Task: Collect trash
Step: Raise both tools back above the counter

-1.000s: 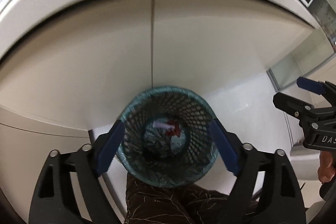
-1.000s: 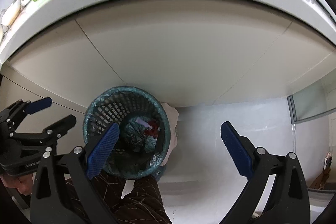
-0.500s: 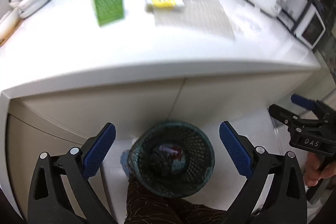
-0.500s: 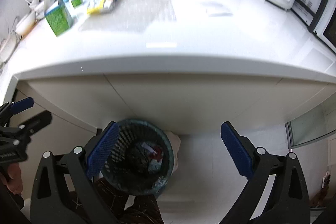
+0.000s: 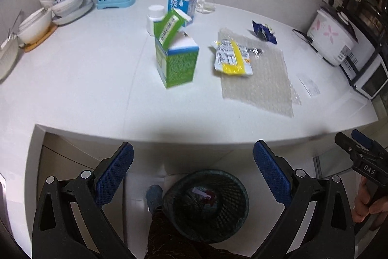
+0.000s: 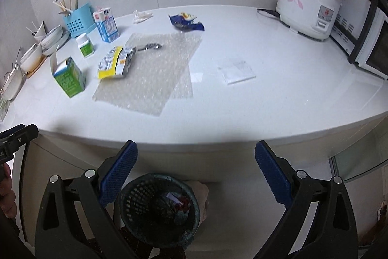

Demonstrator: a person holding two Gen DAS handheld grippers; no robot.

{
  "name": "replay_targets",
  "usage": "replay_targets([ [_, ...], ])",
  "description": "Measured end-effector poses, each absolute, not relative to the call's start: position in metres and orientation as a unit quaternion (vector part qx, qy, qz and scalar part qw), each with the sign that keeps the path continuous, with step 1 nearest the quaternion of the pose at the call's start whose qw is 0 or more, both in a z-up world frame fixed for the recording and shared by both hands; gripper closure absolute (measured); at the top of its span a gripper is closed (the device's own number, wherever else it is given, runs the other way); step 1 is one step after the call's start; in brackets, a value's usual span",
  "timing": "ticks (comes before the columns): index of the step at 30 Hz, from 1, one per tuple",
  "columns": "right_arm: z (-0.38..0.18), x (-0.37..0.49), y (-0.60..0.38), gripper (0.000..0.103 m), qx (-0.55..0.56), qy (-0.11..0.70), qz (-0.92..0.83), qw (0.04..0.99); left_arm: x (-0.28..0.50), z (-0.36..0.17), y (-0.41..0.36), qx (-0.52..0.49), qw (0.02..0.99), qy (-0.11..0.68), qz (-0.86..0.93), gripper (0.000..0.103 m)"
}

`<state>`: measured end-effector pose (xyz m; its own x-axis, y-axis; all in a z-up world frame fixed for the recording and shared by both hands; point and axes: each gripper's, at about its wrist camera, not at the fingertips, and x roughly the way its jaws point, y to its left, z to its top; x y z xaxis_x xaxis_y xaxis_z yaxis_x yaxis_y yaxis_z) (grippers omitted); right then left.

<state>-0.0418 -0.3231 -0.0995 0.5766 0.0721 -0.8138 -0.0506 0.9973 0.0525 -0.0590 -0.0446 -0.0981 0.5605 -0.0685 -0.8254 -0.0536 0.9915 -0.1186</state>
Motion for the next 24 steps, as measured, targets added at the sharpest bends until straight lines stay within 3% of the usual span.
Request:
replay_targets([
  [24,-0.055,0.046,-0.339,0.01,0.007,0.431,0.023,0.902,0.027,-0.063,-0.027,-0.059,0.895,0.44,0.033,0.006],
])
